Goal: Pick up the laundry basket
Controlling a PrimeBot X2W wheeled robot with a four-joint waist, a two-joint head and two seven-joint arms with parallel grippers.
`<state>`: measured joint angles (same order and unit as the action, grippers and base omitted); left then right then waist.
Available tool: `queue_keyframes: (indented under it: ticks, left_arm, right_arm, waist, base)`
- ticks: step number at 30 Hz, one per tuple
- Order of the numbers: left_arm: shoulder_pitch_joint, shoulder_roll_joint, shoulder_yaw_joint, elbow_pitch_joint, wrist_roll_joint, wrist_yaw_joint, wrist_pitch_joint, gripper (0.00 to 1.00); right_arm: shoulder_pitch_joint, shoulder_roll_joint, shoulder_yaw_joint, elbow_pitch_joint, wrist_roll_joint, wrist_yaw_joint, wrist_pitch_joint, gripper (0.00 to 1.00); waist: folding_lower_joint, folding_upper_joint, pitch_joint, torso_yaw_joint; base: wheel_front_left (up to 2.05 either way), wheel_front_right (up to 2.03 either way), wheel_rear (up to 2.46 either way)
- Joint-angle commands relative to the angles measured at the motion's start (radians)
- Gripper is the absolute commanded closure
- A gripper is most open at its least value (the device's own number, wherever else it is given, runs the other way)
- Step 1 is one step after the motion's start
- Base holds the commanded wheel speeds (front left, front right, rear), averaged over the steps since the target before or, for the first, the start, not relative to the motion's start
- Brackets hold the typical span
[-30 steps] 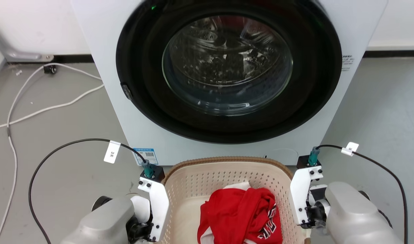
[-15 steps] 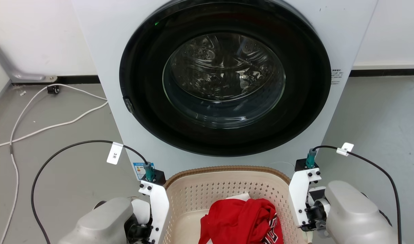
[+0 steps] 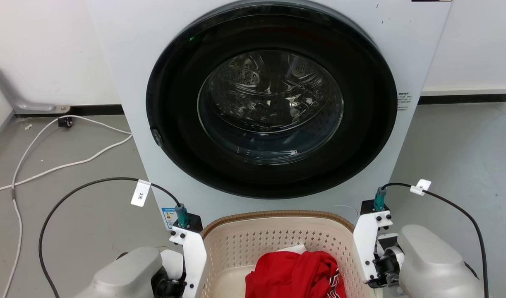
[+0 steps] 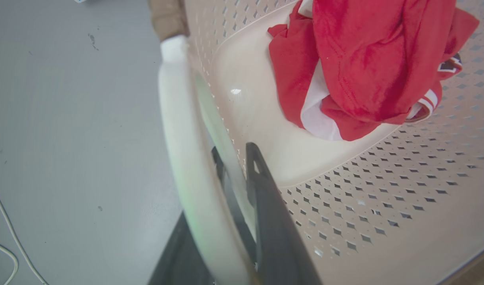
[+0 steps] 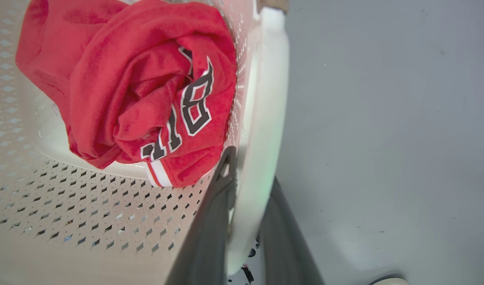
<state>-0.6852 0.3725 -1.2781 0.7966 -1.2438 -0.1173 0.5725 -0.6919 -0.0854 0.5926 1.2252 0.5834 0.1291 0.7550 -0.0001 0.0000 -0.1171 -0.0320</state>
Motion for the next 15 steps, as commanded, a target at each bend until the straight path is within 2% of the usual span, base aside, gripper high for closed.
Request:
queue_keyframes:
  ticks: [1,15]
  left_arm:
    - [0.010,-0.025,-0.004,-0.029,0.003,-0.023,0.003,1.00]
    - [0.012,-0.025,-0.005,-0.041,0.026,-0.023,0.011,1.00]
  right_arm:
    - [0.004,0.013,0.006,-0.016,0.007,0.003,-0.007,1.00]
    - [-0.011,0.009,0.021,-0.007,0.039,0.003,-0.008,1.00]
  waist:
    - [0.0001,0.0000,0.000,0.000]
    - [0.0001,0.0000,0.008,-0.001]
  base:
    - [0.00,0.00,0.00]
    - [0.00,0.00,0.00]
